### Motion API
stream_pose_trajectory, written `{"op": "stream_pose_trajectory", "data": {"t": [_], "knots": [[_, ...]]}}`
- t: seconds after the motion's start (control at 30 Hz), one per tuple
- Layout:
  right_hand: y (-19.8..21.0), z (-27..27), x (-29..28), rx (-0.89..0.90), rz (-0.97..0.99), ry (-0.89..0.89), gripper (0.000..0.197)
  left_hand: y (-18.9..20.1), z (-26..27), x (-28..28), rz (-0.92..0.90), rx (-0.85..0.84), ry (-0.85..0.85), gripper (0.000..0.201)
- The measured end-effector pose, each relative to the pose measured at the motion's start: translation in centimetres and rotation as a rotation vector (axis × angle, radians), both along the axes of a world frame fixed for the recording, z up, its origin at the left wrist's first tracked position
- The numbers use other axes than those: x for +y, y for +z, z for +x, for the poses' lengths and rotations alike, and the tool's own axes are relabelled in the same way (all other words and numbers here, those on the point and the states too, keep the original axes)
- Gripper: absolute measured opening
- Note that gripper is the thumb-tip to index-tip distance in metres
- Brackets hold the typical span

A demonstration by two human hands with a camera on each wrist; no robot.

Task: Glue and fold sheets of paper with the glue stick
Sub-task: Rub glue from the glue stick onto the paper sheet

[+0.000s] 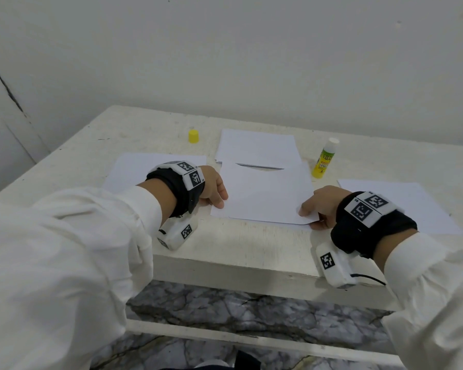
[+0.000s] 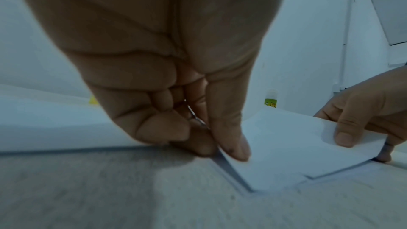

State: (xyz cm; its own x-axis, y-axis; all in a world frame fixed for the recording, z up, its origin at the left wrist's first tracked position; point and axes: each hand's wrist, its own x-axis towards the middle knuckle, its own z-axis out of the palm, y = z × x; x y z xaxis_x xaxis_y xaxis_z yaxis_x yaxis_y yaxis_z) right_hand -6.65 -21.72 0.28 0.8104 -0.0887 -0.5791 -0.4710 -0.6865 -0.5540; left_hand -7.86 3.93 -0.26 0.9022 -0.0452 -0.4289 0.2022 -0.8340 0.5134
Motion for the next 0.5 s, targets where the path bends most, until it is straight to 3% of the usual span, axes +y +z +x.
{"op": "stream_pose_trajectory", "data": {"t": [0.33,0.5], "knots": [[0.2,0.2,0.4,-0.008,-0.044,0.040,0.015,-0.1,0.1,-0.3,0.093,-0.015,-0.012,0.017],[1.9,0.3,0.4,-0.030,-0.277,0.244,0.018,-0.3,0.6,-0.5,0.167,0.009,-0.040,0.016]]}}
